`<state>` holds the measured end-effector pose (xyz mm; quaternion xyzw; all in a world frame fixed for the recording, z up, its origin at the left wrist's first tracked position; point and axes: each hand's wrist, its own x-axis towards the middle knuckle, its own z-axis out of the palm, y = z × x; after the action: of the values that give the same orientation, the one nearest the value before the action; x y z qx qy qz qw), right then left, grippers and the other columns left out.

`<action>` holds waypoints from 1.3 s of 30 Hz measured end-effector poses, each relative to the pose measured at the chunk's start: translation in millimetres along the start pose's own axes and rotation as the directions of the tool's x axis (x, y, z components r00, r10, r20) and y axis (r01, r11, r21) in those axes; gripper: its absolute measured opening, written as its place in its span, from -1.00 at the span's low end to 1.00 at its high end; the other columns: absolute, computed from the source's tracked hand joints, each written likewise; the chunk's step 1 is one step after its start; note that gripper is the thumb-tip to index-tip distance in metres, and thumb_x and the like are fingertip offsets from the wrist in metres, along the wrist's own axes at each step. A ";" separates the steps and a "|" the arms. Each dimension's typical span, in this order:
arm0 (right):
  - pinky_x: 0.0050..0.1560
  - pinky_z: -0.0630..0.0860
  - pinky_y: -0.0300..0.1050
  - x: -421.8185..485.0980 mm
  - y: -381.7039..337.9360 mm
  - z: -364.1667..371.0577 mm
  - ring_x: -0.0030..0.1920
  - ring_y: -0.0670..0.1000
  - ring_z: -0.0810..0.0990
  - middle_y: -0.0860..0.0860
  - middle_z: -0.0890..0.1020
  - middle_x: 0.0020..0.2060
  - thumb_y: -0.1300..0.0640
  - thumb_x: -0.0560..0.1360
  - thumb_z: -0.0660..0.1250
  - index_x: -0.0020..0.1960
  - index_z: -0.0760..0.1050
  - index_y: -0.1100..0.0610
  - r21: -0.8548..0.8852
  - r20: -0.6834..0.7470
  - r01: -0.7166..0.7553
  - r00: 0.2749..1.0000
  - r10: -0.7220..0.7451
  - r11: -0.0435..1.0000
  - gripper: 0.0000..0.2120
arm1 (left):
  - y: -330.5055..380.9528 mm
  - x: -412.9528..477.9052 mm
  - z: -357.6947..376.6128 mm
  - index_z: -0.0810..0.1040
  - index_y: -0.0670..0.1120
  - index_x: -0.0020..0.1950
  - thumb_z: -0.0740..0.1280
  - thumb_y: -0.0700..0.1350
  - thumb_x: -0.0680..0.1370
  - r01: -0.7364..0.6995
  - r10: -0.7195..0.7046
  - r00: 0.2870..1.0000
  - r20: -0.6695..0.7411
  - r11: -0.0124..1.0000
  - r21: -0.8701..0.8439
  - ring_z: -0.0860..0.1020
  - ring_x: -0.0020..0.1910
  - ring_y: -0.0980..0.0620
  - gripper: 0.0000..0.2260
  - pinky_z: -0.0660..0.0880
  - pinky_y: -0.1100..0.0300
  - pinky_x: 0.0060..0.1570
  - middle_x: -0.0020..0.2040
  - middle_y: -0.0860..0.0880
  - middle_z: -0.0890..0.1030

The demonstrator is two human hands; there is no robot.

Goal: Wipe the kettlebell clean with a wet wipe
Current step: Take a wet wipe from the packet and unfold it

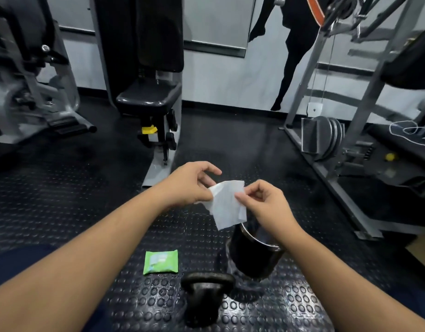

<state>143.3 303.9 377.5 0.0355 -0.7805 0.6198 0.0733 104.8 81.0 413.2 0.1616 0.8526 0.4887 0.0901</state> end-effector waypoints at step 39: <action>0.03 0.60 0.17 -39.2 42.6 -20.8 0.00 0.19 0.66 0.27 0.66 0.10 0.11 0.49 0.48 0.20 0.48 0.25 0.549 0.309 -0.481 0.877 0.369 0.683 -0.63 | -28.5 -11.3 63.2 0.56 0.17 0.06 0.70 0.09 0.23 -0.028 0.027 1.000 0.009 0.989 0.144 0.65 0.04 0.13 -0.51 0.62 0.05 0.05 0.05 0.12 0.65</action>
<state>177.2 332.5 334.9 -0.0715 -0.5273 0.8321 -0.1566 129.6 114.3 356.6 0.1811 0.8830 0.4265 0.0743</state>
